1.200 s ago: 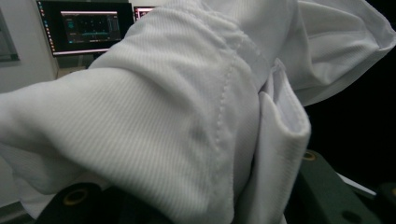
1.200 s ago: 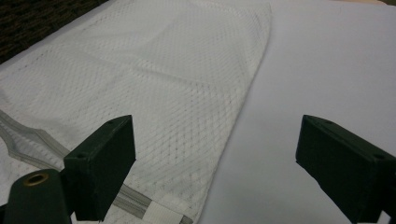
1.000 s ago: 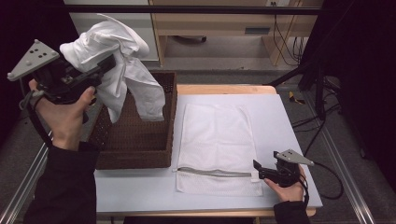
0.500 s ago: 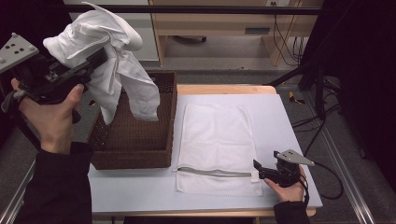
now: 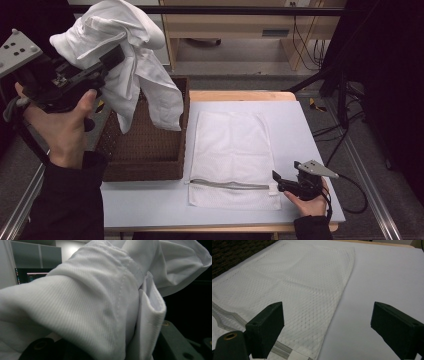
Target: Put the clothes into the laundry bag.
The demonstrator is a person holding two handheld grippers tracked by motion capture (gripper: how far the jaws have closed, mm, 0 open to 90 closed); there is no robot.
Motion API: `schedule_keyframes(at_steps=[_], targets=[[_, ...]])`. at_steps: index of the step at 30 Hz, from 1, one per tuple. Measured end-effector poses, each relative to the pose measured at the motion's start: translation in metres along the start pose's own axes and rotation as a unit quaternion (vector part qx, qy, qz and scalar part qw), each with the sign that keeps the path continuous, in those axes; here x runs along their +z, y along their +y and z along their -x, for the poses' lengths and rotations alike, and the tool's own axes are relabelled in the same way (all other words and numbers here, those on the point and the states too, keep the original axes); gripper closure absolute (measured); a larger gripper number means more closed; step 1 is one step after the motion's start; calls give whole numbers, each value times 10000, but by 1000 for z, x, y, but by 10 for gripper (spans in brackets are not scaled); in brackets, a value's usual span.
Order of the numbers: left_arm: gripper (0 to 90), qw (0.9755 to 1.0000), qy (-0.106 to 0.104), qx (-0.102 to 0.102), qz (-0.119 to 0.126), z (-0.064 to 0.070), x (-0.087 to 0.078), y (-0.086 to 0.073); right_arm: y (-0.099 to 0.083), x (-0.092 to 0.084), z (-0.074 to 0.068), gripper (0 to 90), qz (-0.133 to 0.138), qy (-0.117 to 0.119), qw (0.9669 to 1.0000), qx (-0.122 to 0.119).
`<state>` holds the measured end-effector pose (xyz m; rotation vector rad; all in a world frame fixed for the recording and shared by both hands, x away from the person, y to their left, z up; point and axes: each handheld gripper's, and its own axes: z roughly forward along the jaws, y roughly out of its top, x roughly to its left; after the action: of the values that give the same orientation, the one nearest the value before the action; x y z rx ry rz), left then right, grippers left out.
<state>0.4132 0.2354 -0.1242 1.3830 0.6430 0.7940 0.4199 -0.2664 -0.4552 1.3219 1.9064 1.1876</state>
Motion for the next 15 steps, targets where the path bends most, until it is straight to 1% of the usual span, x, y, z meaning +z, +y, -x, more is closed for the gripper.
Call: schedule_keyframes(at_steps=[6,9,15], targets=[[646,9999,-129,16,100,14,8,8,1,-1,0,117,5,-3,10000,3],[646,9997,-203,57,117,22,13,11,1,-2,0,117,30,6,10000,9],[646,9992,-361,63,136,37,26,15,1,-3,1,116,58,2,10000,20]])
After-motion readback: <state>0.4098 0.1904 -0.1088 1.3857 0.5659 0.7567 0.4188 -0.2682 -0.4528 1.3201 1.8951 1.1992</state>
